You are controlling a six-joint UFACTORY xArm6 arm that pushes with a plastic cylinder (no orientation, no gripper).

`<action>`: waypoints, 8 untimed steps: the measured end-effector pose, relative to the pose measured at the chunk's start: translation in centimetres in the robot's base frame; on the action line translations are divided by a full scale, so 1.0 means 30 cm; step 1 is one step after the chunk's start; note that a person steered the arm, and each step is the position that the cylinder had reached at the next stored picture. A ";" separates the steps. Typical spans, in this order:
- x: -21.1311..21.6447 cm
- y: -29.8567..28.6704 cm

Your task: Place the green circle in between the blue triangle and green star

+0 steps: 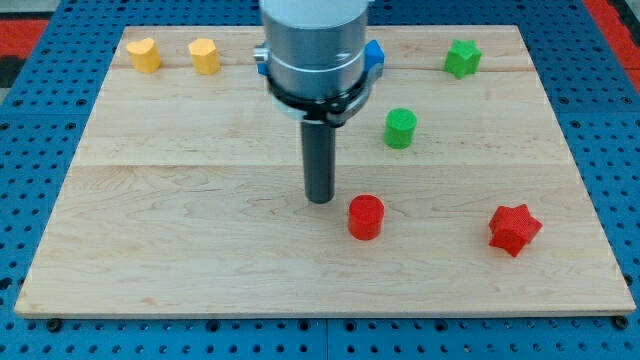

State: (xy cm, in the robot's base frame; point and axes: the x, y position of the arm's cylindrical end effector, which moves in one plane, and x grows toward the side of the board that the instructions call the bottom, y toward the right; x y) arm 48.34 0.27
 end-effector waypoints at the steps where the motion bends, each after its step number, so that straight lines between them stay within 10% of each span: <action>1: -0.057 0.033; 8: -0.466 0.342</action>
State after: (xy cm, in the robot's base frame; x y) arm 34.36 10.54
